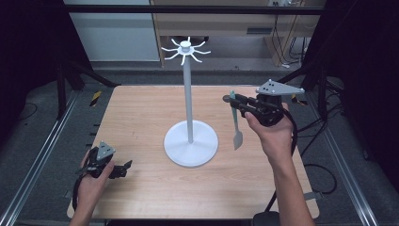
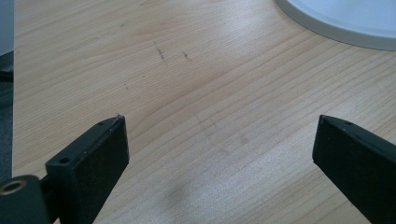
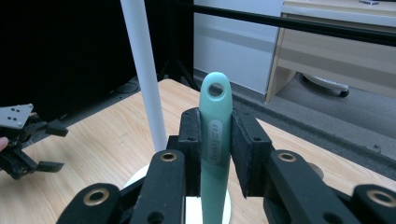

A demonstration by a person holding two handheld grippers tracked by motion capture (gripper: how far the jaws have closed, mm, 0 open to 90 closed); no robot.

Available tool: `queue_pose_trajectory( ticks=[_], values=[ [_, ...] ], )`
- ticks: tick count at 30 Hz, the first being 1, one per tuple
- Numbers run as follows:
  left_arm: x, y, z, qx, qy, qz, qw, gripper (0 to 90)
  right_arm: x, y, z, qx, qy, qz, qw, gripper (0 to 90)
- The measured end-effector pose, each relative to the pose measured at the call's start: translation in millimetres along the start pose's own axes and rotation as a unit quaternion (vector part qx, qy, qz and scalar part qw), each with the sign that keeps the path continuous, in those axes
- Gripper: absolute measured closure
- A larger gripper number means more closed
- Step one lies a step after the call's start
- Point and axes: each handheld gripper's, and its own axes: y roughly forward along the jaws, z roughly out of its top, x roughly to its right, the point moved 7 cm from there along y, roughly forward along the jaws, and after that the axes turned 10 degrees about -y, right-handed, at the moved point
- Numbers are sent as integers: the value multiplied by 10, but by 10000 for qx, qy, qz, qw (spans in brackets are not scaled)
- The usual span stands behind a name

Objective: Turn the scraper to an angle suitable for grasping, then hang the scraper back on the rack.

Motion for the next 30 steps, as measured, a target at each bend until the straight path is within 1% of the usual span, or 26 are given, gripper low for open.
queue_pose_trajectory(
  ticks=[2,4,5,11,12,18,19,20,22,24,26,30],
  values=[
    [1,4,2,11,-15,-4,10000,34,-3,6,16,24,4,-8,10000,748],
    [3,4,0,-11,11,-8,10000,34,-10,6,47,57,19,-1,10000,748],
    [6,3,-1,-25,23,-9,10000,34,-14,5,86,111,23,-6,9999,748],
    [11,0,-1,-1,7,-6,10000,34,-29,11,190,210,31,-12,9998,748],
    [5,-1,-1,-3,13,-1,10000,34,-39,15,235,261,-2,-2,9997,748],
    [7,0,0,-23,27,-4,10000,34,-81,24,356,386,-27,17,9992,748],
    [12,2,1,-2,15,-3,10000,34,-102,24,405,455,-56,28,9989,748],
    [13,3,0,-8,23,0,10000,34,-102,24,405,455,-56,28,9989,748],
    [12,3,-3,-19,18,6,10000,34,-127,21,477,517,-93,43,9986,748],
    [7,1,-5,-25,11,7,10000,34,-132,17,501,539,-120,48,9985,748],
    [0,5,0,-2,-13,10,10000,34,-144,-10,583,615,-132,24,9980,748],
    [5,3,1,-25,14,4,10000,33,-152,-26,640,648,-118,31,9978,748]
  ],
)
